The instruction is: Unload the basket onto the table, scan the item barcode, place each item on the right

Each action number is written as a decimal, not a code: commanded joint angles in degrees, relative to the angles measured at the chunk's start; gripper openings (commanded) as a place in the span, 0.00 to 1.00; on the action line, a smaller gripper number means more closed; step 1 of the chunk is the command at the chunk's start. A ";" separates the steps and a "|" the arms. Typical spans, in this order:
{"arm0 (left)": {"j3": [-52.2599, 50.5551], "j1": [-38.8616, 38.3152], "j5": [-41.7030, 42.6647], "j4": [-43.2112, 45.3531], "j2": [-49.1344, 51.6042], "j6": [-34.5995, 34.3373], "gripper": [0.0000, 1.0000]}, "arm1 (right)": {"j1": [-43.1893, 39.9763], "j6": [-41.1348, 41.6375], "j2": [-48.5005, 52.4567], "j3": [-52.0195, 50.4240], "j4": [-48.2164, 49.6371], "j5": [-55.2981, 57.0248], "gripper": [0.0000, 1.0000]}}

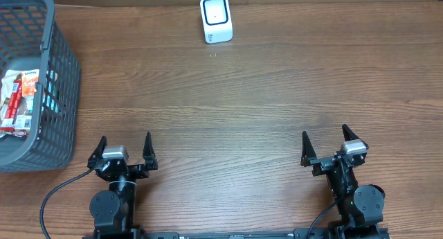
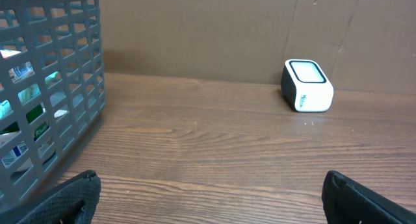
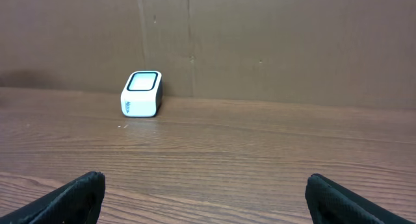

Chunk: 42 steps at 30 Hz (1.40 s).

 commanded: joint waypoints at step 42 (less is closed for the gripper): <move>-0.17 -0.74 -7.32 0.55 -0.48 4.37 1.00 | 0.17 0.15 -0.57 -0.61 0.11 0.72 1.00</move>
